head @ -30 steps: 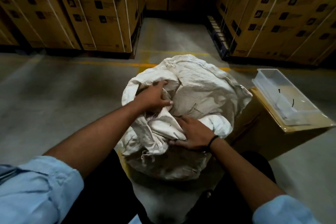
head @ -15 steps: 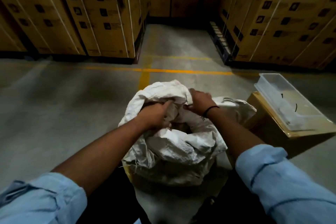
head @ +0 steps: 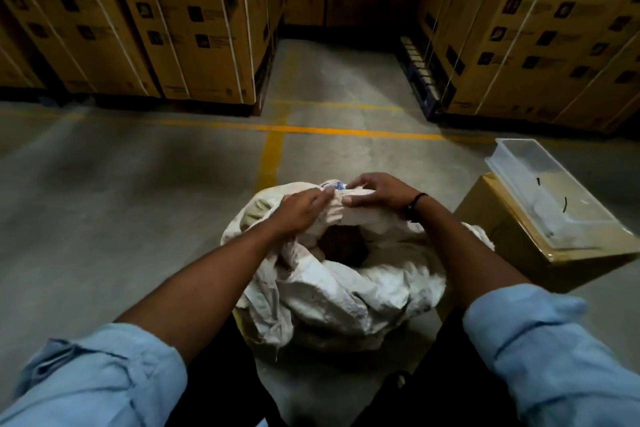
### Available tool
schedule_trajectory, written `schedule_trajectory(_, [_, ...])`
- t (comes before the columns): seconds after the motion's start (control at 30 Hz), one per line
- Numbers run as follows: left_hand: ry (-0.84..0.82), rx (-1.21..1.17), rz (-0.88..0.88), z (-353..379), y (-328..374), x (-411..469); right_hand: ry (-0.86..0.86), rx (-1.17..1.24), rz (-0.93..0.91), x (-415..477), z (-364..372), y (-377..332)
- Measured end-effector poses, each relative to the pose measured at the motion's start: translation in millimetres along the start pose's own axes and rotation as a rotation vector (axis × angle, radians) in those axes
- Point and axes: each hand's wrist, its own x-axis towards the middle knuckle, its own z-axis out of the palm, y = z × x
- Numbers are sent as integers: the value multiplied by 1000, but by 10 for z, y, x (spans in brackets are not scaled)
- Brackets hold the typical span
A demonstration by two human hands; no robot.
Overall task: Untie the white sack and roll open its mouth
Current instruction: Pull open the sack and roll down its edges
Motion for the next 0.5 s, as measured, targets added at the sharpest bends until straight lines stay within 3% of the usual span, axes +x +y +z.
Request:
schedule_trajectory(0.07, [-75,-360,-184,-106,-26,81,296,-308,-18,57,143,85])
schedule_trajectory(0.13, [-174,-652,-331,-179,-51,149,539,-628,-182,43,373,90])
schedule_trajectory(0.17, [-236,-784,-391,-217,-66,177,571,-677,-247,7,494,83])
schedule_trajectory(0.23, [-384,-870,-519,-337,-60,188,455,-624,-243,-85,679,55])
schedule_trajectory(0.3, [-509,-779,-616,-413,-117,224,294,-618,-141,-83,773,151])
schedule_trajectory(0.37, [-523,-605,-629,-434,-136,285,194,-571,-42,-5,772,170])
schedule_trajectory(0.43, [-378,-199,-472,-347,-126,370,120,-341,75,131,695,117])
schedule_trajectory(0.5, [-89,305,-185,-244,-51,363,49,-54,167,234,580,96])
